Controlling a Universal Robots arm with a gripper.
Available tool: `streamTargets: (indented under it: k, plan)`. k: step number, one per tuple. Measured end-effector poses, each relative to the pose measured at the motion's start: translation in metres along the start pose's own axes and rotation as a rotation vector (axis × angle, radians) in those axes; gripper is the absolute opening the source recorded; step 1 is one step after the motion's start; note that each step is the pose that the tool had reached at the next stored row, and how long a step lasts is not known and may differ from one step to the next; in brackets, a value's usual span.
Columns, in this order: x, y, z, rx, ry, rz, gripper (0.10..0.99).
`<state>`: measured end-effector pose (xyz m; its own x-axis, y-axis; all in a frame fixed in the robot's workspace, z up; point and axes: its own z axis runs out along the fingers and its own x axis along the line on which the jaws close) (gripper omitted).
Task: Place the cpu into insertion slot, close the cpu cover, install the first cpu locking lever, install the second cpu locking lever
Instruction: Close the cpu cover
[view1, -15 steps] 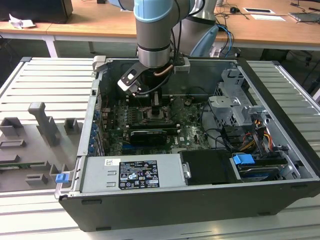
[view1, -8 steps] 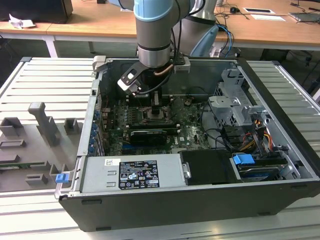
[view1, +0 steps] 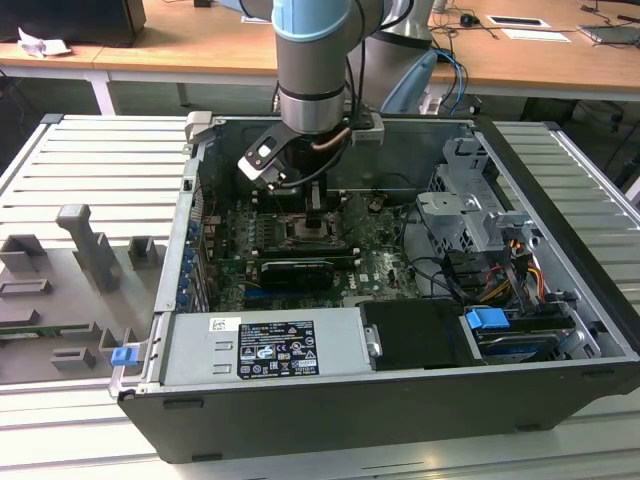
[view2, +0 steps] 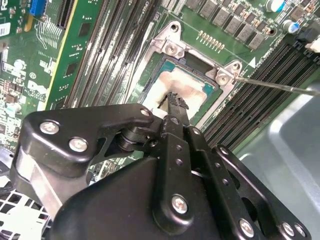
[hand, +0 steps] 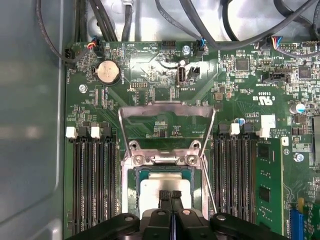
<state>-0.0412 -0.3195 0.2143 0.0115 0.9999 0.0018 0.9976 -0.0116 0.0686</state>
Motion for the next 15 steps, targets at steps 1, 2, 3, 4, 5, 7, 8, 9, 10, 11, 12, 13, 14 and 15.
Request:
streamTargets:
  k: [1, 2, 3, 4, 5, 7, 8, 9, 10, 11, 12, 13, 14, 15]
  plan:
    - [-0.0001, 0.0009, 0.0, 0.002, -0.0003, 0.0, 0.106]
    - [0.0, 0.001, -0.001, 0.002, -0.0008, 0.0, 0.106]
    - [0.0, 0.0011, -0.0027, 0.002, -0.0006, 0.0, 0.106]
    - [0.0, 0.0013, -0.0046, 0.002, -0.0006, 0.0, 0.106]
    - [0.0, 0.0014, -0.0067, 0.002, -0.0006, 0.001, 0.106]
    - [0.0, 0.002, -0.0149, 0.004, -0.0001, 0.001, 0.106]
    - [0.0, 0.0022, -0.017, 0.005, -0.0001, 0.004, 0.106]
    - [0.0, 0.0023, -0.0171, 0.006, -0.0001, 0.003, 0.106]
    - [0.0, 0.0023, -0.0185, 0.007, -0.0005, 0.004, 0.106]
    - [0.0, 0.0025, -0.0216, 0.007, -0.0003, 0.004, 0.106]
    - [0.0, 0.0026, -0.023, 0.006, -0.0002, 0.004, 0.106]
    - [0.0, 0.0027, -0.0249, 0.007, -0.0004, 0.004, 0.106]
    - [0.0, 0.0028, -0.0262, 0.007, -0.0004, 0.004, 0.106]
    - [0.0, 0.0029, -0.0275, 0.006, -0.0003, 0.004, 0.106]
